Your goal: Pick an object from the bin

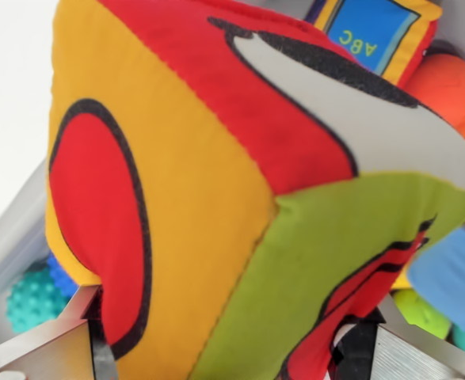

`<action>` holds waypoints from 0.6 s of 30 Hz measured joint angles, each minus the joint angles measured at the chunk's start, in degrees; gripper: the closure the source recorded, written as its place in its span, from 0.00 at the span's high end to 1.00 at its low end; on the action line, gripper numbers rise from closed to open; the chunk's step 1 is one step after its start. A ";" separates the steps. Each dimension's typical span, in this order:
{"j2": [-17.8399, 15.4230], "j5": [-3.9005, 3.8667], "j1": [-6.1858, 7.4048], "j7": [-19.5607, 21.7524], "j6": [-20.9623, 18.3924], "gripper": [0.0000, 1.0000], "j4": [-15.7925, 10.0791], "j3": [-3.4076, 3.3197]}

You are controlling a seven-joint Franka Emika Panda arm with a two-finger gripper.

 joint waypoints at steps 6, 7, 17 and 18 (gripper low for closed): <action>-0.90 -0.11 0.00 0.10 -3.38 0.00 2.46 -0.05; -1.04 -0.13 0.00 0.11 -3.93 0.00 2.89 -0.06; -1.83 -0.23 0.00 0.21 -8.94 0.00 7.12 -0.14; -1.86 -0.23 0.00 0.22 -9.50 0.00 7.63 -0.15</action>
